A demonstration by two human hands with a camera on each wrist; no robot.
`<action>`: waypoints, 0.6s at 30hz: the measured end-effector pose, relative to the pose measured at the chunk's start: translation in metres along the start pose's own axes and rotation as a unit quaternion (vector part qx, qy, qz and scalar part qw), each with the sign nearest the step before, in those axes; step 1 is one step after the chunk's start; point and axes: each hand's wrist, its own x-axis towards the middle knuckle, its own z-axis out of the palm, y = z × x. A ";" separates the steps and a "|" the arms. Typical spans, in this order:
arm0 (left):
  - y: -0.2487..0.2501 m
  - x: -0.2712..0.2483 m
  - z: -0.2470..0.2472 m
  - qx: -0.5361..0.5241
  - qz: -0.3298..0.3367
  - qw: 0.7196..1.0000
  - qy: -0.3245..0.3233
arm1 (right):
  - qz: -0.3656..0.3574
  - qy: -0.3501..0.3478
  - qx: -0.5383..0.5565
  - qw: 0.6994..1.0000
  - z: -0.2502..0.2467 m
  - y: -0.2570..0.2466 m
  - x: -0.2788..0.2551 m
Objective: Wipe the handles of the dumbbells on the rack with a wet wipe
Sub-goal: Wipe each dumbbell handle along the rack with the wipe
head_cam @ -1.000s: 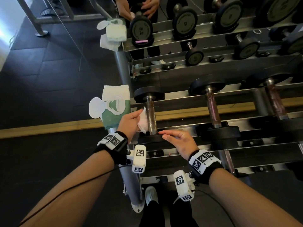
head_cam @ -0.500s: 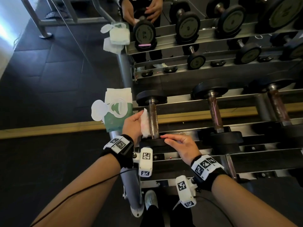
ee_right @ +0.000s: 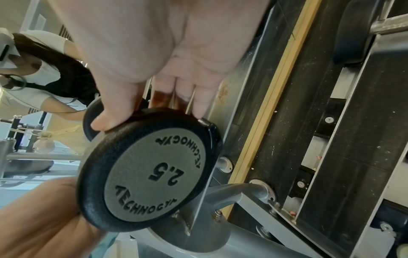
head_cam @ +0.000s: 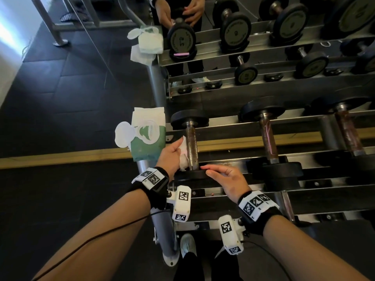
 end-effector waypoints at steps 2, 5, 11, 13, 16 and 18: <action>-0.003 -0.005 -0.008 0.027 0.002 1.000 -0.011 | 0.003 -0.004 -0.003 1.000 -0.001 -0.001 0.000; -0.005 -0.013 -0.020 0.053 0.020 0.998 -0.020 | 0.002 -0.013 0.005 1.000 -0.002 -0.002 0.000; 0.011 0.001 -0.017 0.109 0.108 0.987 0.043 | -0.006 -0.009 0.004 1.000 -0.001 -0.003 0.001; 0.017 0.008 -0.008 0.111 0.117 0.986 0.031 | -0.006 -0.007 0.010 1.000 0.000 -0.003 0.001; 0.016 0.008 0.003 0.117 0.098 0.988 0.012 | -0.011 -0.004 0.014 1.000 0.000 -0.002 0.001; 0.010 0.001 0.001 0.139 0.088 0.986 0.008 | -0.009 -0.001 0.017 1.000 0.001 -0.002 0.001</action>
